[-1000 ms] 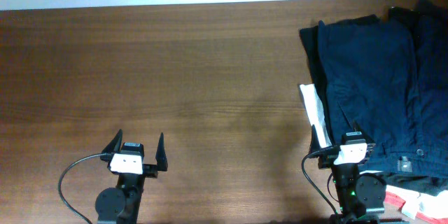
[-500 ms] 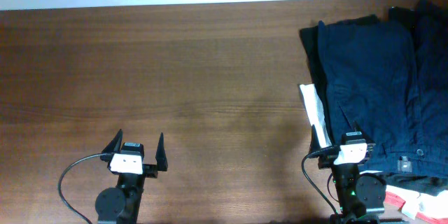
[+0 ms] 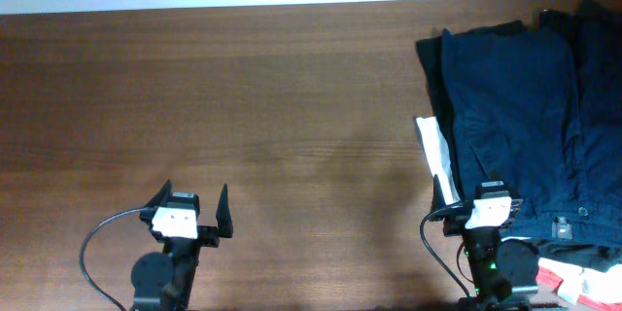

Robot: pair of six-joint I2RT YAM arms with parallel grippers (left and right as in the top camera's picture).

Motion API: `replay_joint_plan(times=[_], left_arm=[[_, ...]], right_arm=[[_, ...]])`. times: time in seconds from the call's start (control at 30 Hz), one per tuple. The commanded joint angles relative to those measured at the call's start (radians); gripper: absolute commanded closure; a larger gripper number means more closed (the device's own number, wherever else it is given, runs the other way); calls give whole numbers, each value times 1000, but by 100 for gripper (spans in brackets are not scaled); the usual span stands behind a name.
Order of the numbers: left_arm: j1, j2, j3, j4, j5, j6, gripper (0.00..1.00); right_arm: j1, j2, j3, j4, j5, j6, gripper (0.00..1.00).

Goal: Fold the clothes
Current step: 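Reach the right gripper to the navy shorts on the stack and grasp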

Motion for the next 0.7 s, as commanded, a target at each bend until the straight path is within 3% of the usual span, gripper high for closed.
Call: replay_joint_plan(times=[0.0, 0.23, 0.53, 0.67], left_arm=[[-4, 124, 124, -23, -3, -18, 1], [-4, 489, 401, -146, -3, -18, 1], [-4, 824, 717, -343, 69, -17, 1], [-4, 973, 842, -386, 111, -17, 1]], right_arm=[[5, 102, 121, -45, 16, 11, 1], [3, 491, 415, -221, 34, 11, 1], [1, 1146, 959, -579, -3, 10, 1], [-2, 1332, 1122, -548, -8, 10, 2]])
